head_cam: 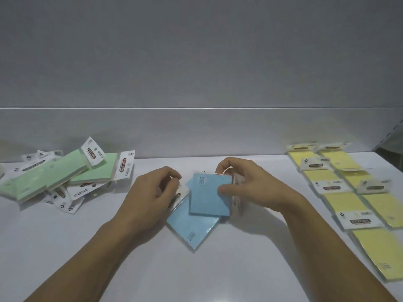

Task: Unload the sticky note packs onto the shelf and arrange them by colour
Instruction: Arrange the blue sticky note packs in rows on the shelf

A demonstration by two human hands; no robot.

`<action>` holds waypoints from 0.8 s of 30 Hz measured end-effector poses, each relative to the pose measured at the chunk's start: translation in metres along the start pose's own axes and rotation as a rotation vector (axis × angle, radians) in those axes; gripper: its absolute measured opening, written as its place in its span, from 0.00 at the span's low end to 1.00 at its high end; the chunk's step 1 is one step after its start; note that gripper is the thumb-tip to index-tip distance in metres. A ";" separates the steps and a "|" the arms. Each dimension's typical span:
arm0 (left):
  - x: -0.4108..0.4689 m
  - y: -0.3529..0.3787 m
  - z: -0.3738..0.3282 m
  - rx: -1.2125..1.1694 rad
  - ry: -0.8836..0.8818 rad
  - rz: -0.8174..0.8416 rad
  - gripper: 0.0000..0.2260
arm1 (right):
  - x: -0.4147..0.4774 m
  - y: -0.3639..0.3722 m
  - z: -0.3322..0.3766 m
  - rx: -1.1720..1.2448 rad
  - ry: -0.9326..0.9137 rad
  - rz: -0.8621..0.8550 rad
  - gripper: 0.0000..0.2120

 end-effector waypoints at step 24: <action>0.024 -0.017 0.022 -0.018 -0.061 -0.182 0.08 | 0.120 0.024 0.062 -0.747 -0.347 -0.305 0.05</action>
Point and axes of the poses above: each hand's wrist, its own x-axis towards the middle knuckle, its own y-axis out of the palm, z = x × y, the point moved 7 cm from there along x, towards the middle knuckle, and after that the axes turned 7 degrees about -x, right-handed, at the moved point
